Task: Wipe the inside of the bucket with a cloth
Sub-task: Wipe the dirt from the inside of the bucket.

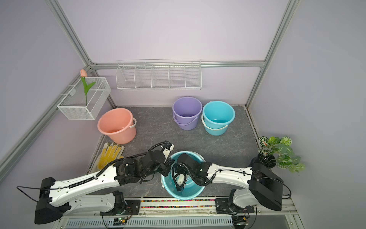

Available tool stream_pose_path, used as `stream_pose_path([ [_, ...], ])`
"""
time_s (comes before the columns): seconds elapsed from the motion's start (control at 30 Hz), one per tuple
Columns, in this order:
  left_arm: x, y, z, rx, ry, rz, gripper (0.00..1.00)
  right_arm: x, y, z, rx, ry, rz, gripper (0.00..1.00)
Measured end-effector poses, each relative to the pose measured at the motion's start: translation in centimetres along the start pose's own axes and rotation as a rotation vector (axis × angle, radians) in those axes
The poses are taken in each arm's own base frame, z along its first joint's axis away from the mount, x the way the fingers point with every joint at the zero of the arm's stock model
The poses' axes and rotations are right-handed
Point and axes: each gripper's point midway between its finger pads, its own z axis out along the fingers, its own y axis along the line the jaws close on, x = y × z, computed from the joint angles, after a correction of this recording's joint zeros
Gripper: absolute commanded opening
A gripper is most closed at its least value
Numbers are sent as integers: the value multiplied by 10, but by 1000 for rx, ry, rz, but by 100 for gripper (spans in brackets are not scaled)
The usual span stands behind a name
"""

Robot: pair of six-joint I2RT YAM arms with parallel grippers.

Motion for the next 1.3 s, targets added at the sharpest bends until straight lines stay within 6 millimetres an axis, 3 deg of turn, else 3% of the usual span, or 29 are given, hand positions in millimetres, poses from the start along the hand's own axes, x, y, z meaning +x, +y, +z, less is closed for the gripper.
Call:
stream_pose_path([
  [0.37,-11,4,-1,-29,-51,-16,0,37,-50,-72,121,75,-28,7],
  [0.67,-17,5,-1,-36,-80,-41,0,56,-47,-123,113,154,-27,7],
  [0.8,-16,8,-2,-54,-77,-40,0,61,-35,-150,80,176,15,6],
  [0.93,-14,12,-3,-72,-75,-38,0,49,-17,-165,25,135,68,7],
  [1.1,-11,15,-4,-85,-63,-32,0,12,10,-167,-87,7,133,7],
  [1.3,-9,15,-4,-87,-55,-27,0,-33,14,-167,-143,-190,278,7],
])
